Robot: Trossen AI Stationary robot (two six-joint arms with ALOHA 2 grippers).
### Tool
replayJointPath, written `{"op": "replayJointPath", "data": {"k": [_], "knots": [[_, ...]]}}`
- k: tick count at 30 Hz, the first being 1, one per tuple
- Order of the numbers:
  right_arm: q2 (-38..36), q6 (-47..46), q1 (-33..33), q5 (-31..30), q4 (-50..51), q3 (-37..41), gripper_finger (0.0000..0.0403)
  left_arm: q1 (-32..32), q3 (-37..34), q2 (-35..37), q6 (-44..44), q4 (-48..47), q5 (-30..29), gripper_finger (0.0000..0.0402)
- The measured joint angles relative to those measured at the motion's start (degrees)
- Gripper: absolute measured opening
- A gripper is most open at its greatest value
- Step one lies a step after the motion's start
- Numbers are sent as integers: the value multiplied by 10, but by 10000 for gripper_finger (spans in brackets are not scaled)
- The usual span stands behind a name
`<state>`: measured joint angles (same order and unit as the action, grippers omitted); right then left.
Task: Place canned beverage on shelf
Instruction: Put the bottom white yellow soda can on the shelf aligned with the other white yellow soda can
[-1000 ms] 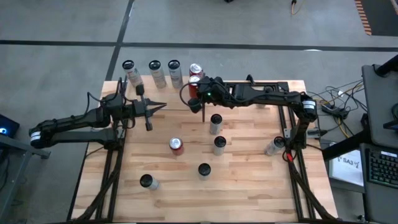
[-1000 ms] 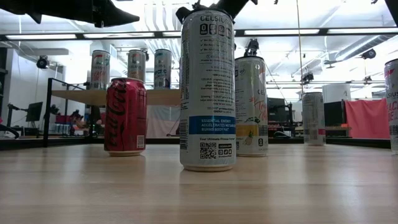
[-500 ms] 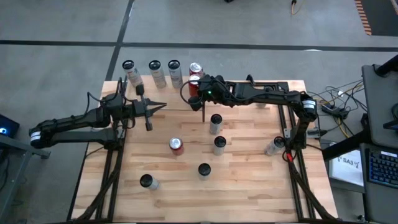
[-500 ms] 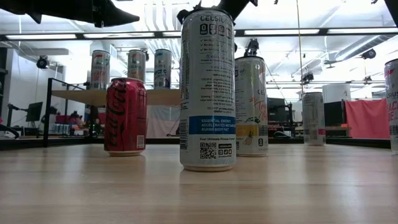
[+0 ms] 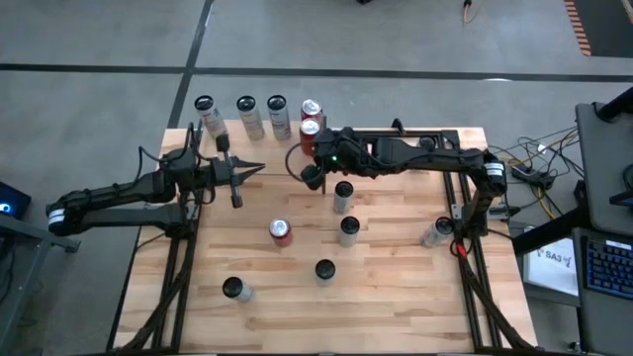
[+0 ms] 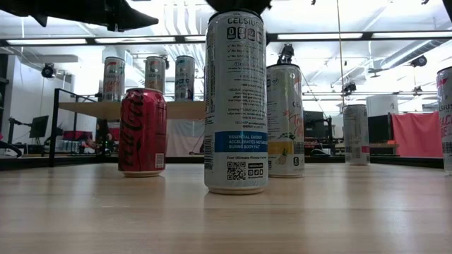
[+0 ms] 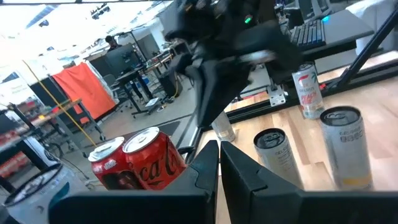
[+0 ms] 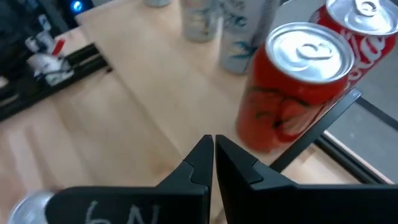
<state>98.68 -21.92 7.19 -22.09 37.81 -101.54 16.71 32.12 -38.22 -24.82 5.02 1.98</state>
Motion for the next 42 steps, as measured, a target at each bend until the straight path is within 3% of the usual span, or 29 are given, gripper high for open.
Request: {"op": "replayJointPath", "data": {"k": [14,21,25,31,42], "knots": [[-1,-6,-63,7,262,-132,9,-35,-1,0,216,-15,5,0],[-1,-28,-63,108,324,-142,9,-108,-3,-3,287,-13,2,0],[-1,-51,-64,160,353,-134,9,-158,-5,-8,327,-12,-40,0],[-1,-71,-87,222,385,-126,9,-223,-4,-19,334,-7,-91,0],[-1,-209,-131,226,458,-120,12,-239,-3,-21,323,28,-111,0]]}}
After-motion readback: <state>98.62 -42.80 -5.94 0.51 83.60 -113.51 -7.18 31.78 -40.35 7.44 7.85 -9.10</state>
